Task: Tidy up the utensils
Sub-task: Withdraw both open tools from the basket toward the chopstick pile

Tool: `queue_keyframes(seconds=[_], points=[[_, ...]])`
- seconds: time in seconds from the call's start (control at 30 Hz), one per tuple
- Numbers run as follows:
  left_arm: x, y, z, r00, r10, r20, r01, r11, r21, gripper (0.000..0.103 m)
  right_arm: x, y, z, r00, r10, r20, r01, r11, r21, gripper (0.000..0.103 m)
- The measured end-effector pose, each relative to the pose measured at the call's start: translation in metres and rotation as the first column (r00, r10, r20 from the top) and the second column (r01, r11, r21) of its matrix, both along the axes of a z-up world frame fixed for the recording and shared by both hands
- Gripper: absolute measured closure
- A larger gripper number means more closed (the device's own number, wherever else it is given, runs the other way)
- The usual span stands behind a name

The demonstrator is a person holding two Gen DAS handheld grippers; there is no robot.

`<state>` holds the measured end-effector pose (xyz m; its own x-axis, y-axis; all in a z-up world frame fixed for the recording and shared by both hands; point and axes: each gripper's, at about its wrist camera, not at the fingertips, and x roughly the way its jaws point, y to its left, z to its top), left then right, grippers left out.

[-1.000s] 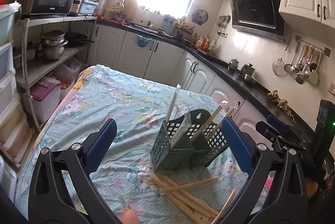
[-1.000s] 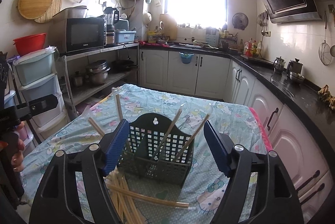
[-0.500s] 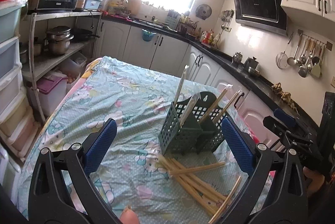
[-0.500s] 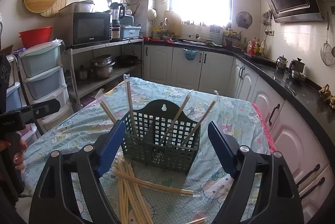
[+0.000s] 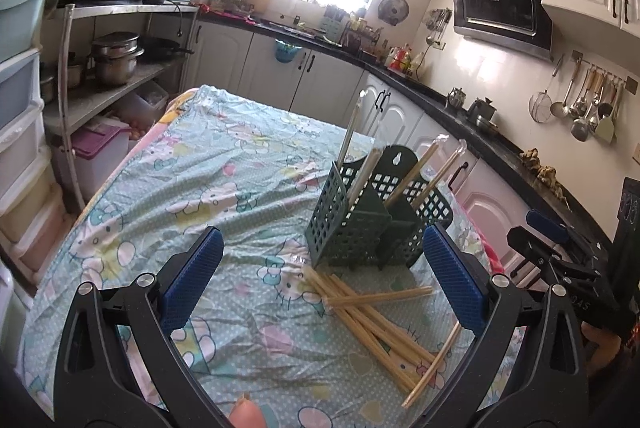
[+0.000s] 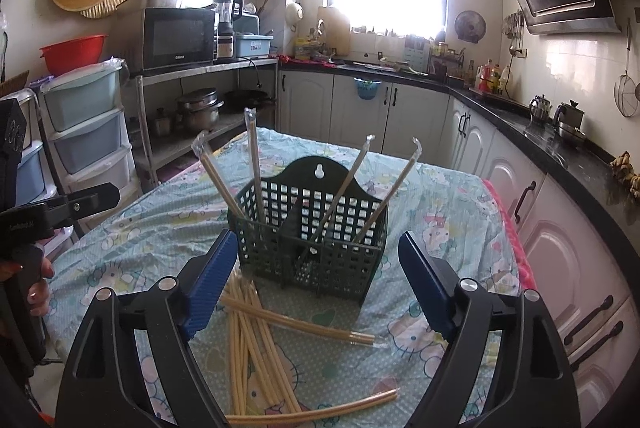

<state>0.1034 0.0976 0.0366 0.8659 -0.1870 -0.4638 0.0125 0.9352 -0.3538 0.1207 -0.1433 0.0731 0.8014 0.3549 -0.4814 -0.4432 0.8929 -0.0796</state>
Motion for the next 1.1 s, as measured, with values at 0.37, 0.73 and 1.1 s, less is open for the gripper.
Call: queue_keyframes(seconds=[0.37, 0.73, 1.1], points=[[0.0, -0.012, -0.016, 0.998, -0.035, -0.048, 0.035, 0.999, -0.014, 0.011, -0.007, -0.006, -0.014, 0.999, -0.01, -0.041, 0.009, 1.0, -0.015, 0.023], [0.003, -0.024, -0.03, 0.994, -0.065, -0.09, 0.063, 0.998, -0.023, 0.011, -0.009, -0.015, -0.028, 0.997, -0.016, -0.075, 0.013, 0.999, -0.039, 0.023], [0.008, -0.039, -0.043, 0.988, -0.092, -0.121, 0.09, 0.996, -0.021, 0.011, -0.007, -0.028, -0.043, 0.994, -0.035, -0.104, 0.028, 0.998, -0.06, 0.023]])
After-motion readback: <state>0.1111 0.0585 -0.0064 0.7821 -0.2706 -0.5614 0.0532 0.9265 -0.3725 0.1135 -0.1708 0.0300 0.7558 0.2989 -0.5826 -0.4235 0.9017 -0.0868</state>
